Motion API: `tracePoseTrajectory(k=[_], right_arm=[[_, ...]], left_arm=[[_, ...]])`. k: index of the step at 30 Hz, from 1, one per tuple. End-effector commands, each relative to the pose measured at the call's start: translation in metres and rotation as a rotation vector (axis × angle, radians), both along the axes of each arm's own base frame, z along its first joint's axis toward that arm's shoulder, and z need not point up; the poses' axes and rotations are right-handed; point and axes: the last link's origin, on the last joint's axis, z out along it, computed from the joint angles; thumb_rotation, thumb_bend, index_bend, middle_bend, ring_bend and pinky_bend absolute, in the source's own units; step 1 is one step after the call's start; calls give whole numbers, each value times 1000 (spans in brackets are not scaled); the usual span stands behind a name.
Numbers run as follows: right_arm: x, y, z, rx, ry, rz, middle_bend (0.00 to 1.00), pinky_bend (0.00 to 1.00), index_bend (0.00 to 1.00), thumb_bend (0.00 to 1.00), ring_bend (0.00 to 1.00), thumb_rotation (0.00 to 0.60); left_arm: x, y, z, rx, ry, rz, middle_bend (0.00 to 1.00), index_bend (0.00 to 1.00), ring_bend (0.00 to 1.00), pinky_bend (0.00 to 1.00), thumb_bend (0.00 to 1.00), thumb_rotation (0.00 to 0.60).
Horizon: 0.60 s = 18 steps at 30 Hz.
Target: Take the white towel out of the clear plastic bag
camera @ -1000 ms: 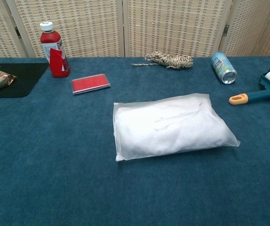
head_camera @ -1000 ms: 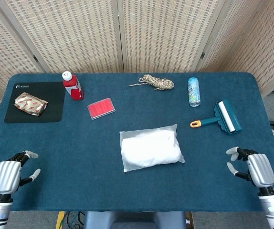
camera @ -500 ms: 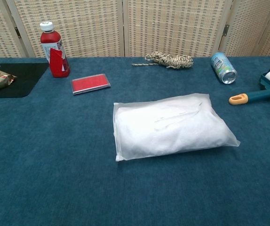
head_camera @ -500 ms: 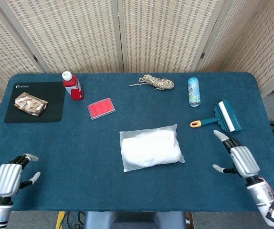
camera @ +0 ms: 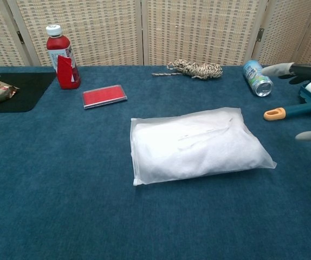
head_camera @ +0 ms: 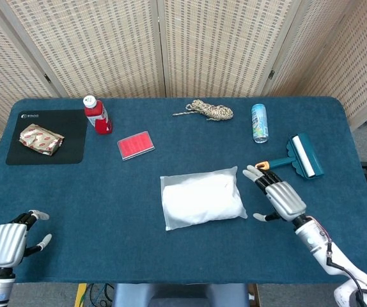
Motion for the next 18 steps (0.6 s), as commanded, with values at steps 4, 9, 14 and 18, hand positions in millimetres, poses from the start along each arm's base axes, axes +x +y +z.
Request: tracePoseTrajectory(k=[4, 9, 14, 18], right_arm=[[16, -17, -15, 55, -2, -12, 0, 86, 0, 0, 0, 600], [24, -26, -27, 105, 13, -11, 0, 86, 0, 0, 0, 600], [27, -30, -39, 131, 45, -1, 0, 81, 0, 0, 0, 600], [28, -33, -48, 141, 68, 0, 0, 77, 0, 0, 0, 600]], left_arm=[[0, 0, -4, -10, -2, -3, 412, 420, 429, 627, 233, 600], [1, 2, -9, -27, 4, -13, 412, 421, 429, 627, 233, 600], [4, 3, -10, -28, 3, -18, 412, 422, 430, 627, 233, 600], [4, 3, -11, -28, 3, -21, 412, 422, 430, 627, 233, 600]])
